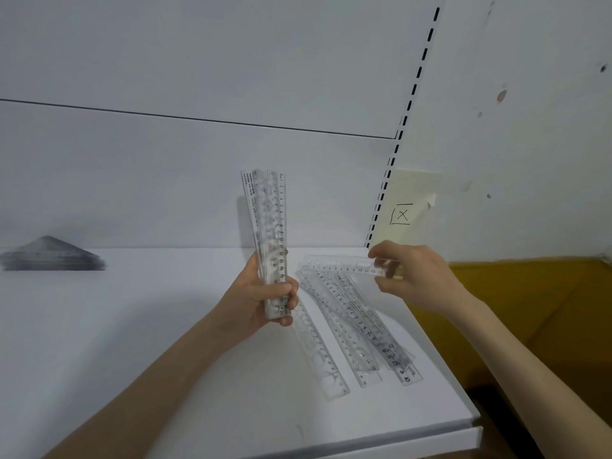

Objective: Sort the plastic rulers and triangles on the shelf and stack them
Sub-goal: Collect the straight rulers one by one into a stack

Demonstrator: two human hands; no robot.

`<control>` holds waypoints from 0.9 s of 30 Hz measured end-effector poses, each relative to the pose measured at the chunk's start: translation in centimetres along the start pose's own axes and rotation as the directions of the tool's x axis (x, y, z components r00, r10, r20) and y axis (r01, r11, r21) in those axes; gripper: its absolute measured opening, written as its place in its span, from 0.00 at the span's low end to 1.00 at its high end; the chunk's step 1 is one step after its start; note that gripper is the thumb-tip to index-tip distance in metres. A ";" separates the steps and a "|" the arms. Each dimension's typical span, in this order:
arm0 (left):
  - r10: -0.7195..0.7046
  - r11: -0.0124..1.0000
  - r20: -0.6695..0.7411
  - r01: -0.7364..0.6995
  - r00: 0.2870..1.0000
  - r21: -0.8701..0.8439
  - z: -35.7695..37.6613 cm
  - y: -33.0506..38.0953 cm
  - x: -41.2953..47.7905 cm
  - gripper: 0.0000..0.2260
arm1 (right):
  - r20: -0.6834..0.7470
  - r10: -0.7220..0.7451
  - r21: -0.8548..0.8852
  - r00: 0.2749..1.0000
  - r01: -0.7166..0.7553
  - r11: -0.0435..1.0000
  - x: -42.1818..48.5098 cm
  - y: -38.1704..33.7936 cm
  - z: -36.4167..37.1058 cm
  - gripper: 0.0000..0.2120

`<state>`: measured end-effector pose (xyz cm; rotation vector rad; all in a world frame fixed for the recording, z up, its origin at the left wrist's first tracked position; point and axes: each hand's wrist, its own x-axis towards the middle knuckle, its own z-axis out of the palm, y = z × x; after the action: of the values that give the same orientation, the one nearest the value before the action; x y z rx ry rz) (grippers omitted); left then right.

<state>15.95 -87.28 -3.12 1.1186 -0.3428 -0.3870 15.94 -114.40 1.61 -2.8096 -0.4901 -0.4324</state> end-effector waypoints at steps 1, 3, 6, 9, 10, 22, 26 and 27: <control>0.002 1.000 -0.002 -0.002 1.000 0.001 0.0 0.0 0.0 0.25 | -0.058 -0.068 -0.034 0.996 0.066 0.997 0.0 0.2 -0.1 0.13; 0.006 1.000 -0.005 -0.006 1.000 -0.001 -0.1 0.0 0.0 0.26 | -0.139 -0.172 -0.075 0.975 0.163 0.984 -0.1 0.3 -0.2 0.13; 0.011 1.000 -0.002 -0.011 1.000 -0.002 -0.1 0.0 0.1 0.25 | -0.234 -0.164 -0.007 0.958 0.167 0.986 -0.1 0.5 -0.4 0.14; 0.013 1.000 -0.008 -0.013 1.000 -0.003 0.0 0.1 0.1 0.24 | -0.332 -0.011 0.202 0.943 0.083 0.976 0.1 0.3 -0.9 0.09; 0.014 1.000 -0.010 -0.014 1.000 -0.002 0.1 0.1 0.1 0.23 | -0.352 0.038 0.256 0.935 0.057 0.965 0.2 0.1 -1.1 0.05; 0.004 0.999 -0.035 -0.006 0.999 -0.041 0.1 0.2 0.1 0.17 | 0.077 0.271 0.830 0.959 -0.212 0.516 0.3 -2.1 -3.3 0.04; -0.012 0.998 -0.033 0.010 0.999 -0.062 0.3 0.4 0.0 0.15 | 0.138 0.208 0.830 0.968 -0.227 0.510 0.5 -2.7 -3.2 0.05; -0.012 0.998 -0.032 0.010 0.999 -0.068 0.4 0.5 -0.1 0.14 | 0.152 0.200 0.856 0.968 -0.230 0.462 0.5 -3.1 -2.9 0.05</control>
<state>15.77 -87.40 -2.53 1.0598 -0.2927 -0.3868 14.57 -112.23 5.04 -1.8106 -0.2295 -0.0273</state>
